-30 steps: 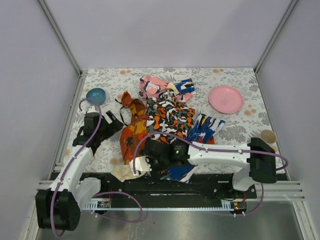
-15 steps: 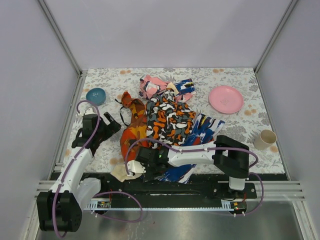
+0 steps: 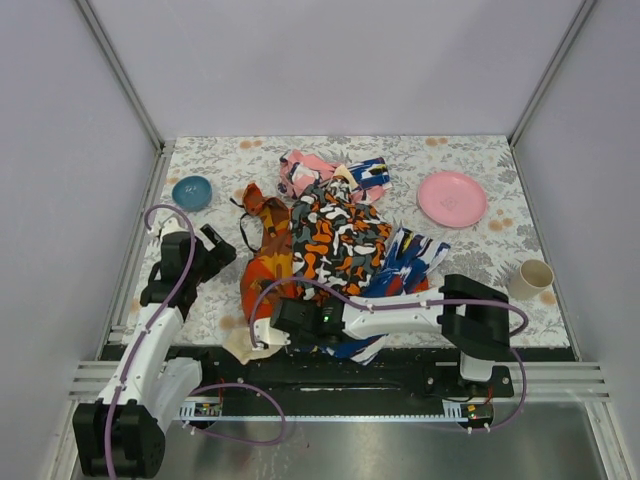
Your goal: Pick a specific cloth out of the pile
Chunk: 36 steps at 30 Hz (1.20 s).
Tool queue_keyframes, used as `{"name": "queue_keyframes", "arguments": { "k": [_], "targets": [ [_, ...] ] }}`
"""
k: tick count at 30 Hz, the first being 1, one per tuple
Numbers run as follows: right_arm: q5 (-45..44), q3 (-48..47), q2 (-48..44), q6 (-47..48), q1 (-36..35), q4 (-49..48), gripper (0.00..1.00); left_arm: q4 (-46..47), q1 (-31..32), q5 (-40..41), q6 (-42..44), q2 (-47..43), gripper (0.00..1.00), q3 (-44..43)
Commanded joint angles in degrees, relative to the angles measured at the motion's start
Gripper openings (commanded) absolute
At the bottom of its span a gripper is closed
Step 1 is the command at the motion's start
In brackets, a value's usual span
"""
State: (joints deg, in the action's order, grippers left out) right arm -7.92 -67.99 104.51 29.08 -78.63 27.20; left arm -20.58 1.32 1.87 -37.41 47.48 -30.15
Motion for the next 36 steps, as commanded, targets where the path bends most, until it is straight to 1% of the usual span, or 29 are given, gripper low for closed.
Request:
{"name": "queue_keyframes", "arguments": {
  "k": [1, 4, 7, 9, 11, 15, 17, 20, 23, 26, 28, 30, 34, 36],
  "targets": [
    [-15.9, 1.2, -11.2, 5.4, 1.9, -20.5, 0.00, 1.0, -0.4, 2.8, -0.6, -2.1, 0.99, 0.6],
    [-20.9, -0.4, -14.6, 10.3, 1.9, -26.6, 0.00, 1.1, -0.4, 2.9, -0.7, -2.7, 0.99, 0.8],
    [-27.0, -2.3, -16.1, 18.0, 2.5, -35.1, 0.00, 1.0, -0.4, 3.2, -0.7, -3.1, 0.99, 0.9],
    [-27.8, -3.6, -17.8, 21.0, 4.0, -39.1, 0.00, 0.9, -0.4, 3.3, -0.9, -3.2, 0.99, 0.9],
    [-26.0, -5.8, -19.2, 20.2, 6.8, -40.6, 0.00, 1.0, -0.4, 3.1, -0.9, -3.3, 0.99, 0.9],
    [-23.4, -9.7, -20.4, 16.7, 14.6, -44.9, 0.00, 0.9, -0.4, 3.1, -1.0, -3.4, 0.99, 0.9],
    [-20.3, -11.4, -20.5, 11.5, 19.5, -45.7, 0.00, 0.9, -0.4, 3.1, -1.2, -3.5, 0.99, 0.8],
    [-12.3, -13.9, -19.5, 1.1, 28.0, -43.6, 0.00, 0.7, -0.4, 3.1, -1.4, -4.0, 0.99, 0.7],
    [-11.1, -17.6, -14.6, -6.7, 34.4, -42.2, 0.00, 0.9, -0.4, 2.3, -1.8, -4.6, 0.99, 0.8],
    [-13.4, -22.3, -7.0, -16.0, 40.4, -38.3, 0.00, 1.7, -0.4, -0.3, -1.9, -4.7, 0.99, 1.1],
    [-12.8, -25.2, -2.1, -23.9, 44.2, -33.5, 0.00, 2.2, -0.4, -1.6, -1.8, -4.7, 0.99, 1.2],
    [-12.4, -28.4, 3.2, -30.3, 47.0, -28.5, 0.00, 4.0, -0.3, -5.5, -1.7, -4.4, 0.99, 1.8],
    [-9.2, -38.0, 15.7, -41.8, 50.9, -14.1, 0.00, 10.3, 0.3, -16.2, -1.4, -2.8, 0.99, 3.3],
    [-8.0, -40.9, 20.6, -46.1, 51.9, -8.2, 0.00, 12.6, 1.7, -19.7, -1.1, -1.0, 0.99, 3.3]
  ]
}}
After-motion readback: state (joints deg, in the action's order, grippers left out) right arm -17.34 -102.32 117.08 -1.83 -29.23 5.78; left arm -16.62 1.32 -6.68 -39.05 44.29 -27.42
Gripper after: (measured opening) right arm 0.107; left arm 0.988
